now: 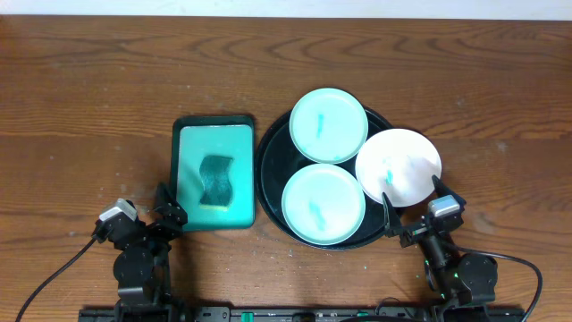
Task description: Clean dirty plates on tray and stack at the side
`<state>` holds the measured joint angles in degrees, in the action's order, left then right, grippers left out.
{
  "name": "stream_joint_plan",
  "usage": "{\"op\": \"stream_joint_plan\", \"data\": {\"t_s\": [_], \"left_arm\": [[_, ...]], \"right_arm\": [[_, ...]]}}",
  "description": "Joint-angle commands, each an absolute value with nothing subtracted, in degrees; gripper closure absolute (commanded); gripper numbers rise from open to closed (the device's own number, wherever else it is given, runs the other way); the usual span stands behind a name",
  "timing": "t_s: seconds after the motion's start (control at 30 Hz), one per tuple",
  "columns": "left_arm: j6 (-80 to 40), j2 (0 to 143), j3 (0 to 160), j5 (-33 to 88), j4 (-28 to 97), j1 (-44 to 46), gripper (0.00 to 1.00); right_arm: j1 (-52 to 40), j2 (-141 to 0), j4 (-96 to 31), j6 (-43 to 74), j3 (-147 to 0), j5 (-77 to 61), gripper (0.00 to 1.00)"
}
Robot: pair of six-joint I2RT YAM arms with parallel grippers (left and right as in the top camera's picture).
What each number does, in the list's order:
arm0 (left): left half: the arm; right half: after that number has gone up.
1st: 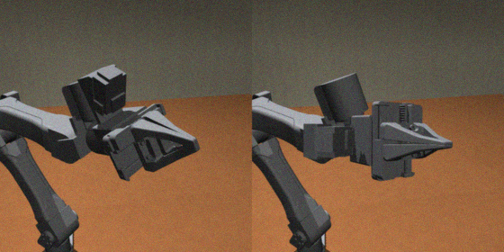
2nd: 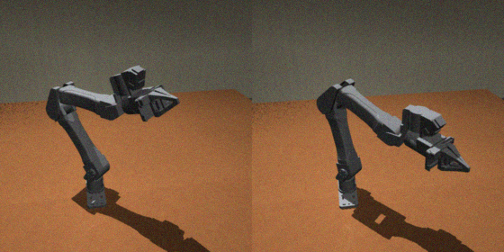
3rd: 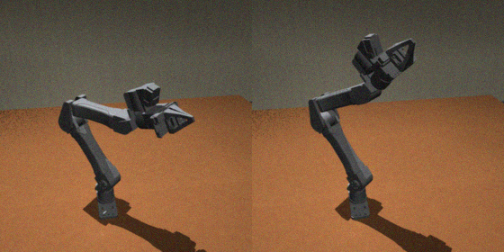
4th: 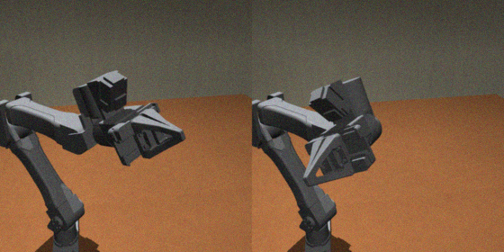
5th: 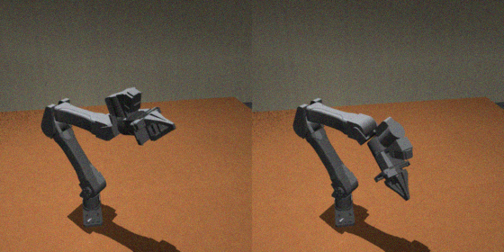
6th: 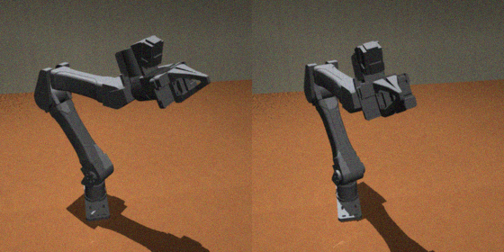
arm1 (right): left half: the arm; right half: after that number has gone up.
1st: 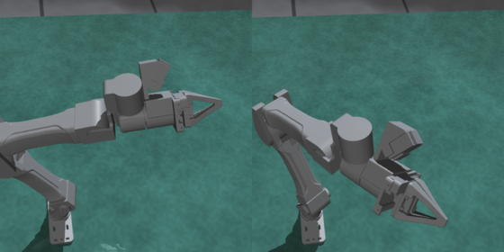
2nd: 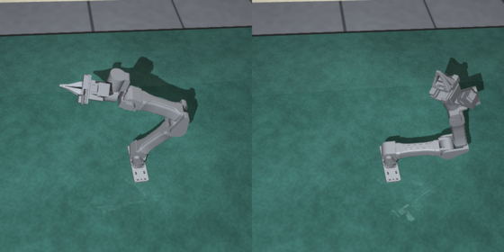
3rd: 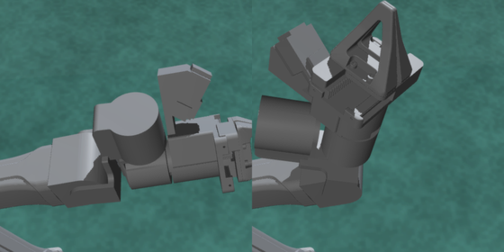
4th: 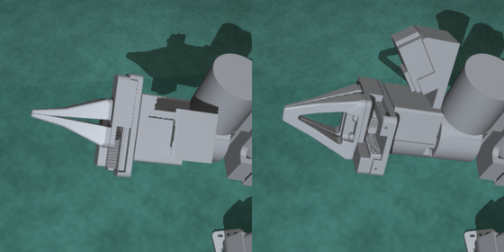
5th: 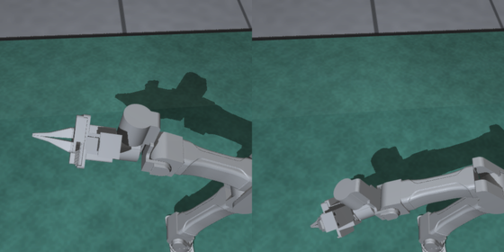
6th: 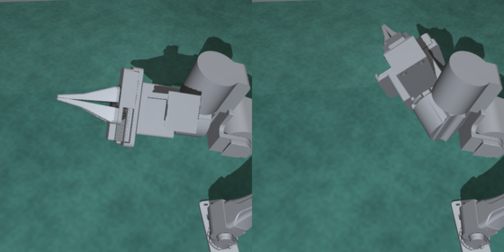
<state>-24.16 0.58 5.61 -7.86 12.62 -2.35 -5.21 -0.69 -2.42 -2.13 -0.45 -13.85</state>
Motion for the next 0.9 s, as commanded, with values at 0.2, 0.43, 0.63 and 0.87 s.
{"op": "stream_joint_plan", "data": {"t_s": [0.2, 0.43, 0.63, 0.87], "left_arm": [[-24.21, 1.98, 6.59, -7.99, 12.38, -2.07, 0.18], [-24.25, 8.40, 11.62, -7.92, 11.00, -2.04, 0.18], [-24.01, 29.91, 29.45, -2.55, 16.91, -2.04, 0.18], [-24.03, 62.76, 60.82, 13.80, 41.95, -2.04, 0.18]], "right_arm": [[-5.67, -0.38, 1.32, 5.26, -0.69, -13.56, 0.01], [-5.67, -1.39, 1.32, 6.39, -2.44, -15.79, 0.01], [-5.67, -14.15, -1.43, 6.59, -13.19, -18.15, 0.01], [-5.67, -45.34, -23.38, 6.79, -42.46, -27.33, 0.01]]}}
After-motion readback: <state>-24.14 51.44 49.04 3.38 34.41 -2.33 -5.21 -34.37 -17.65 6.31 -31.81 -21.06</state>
